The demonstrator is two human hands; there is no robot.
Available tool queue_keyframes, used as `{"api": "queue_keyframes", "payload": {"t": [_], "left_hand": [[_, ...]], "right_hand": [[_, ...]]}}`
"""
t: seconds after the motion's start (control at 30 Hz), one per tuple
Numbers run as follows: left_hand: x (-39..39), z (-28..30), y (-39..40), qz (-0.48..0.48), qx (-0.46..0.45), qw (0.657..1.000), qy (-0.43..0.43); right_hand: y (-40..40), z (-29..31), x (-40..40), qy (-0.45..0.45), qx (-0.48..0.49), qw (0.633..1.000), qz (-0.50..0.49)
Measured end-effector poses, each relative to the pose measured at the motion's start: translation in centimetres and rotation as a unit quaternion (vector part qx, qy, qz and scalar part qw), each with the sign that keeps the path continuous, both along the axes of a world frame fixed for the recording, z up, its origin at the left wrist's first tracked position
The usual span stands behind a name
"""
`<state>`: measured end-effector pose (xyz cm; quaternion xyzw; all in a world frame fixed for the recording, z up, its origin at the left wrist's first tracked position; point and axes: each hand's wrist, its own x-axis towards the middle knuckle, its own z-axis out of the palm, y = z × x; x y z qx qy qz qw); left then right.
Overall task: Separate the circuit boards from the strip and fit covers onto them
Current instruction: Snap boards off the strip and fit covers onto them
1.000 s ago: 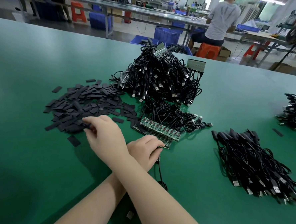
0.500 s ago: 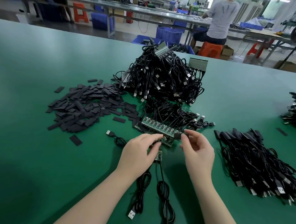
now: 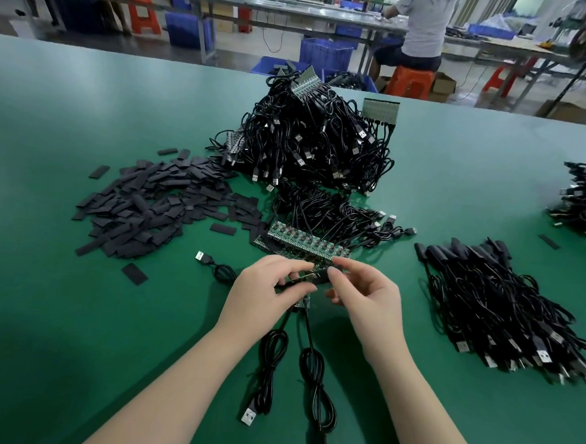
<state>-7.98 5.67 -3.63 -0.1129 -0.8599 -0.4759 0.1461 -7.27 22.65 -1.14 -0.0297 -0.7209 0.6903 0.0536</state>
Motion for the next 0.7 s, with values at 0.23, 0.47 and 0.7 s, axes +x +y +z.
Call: {"api": "queue_keyframes", "payload": {"t": [0.23, 0.47, 0.7], "left_hand": [[0.20, -0.12, 0.02, -0.007, 0.021, 1.000, -0.008], [0.23, 0.49, -0.07, -0.036, 0.056, 0.998, -0.018], [0.22, 0.52, -0.05, -0.040, 0.064, 0.997, -0.019]], "right_hand": [[0.17, 0.02, 0.10, 0.008, -0.014, 0.999, 0.032], [0.07, 0.09, 0.18, 0.027, 0.002, 0.995, 0.097], [0.10, 0.42, 0.36, 0.061, 0.035, 0.994, 0.083]]}}
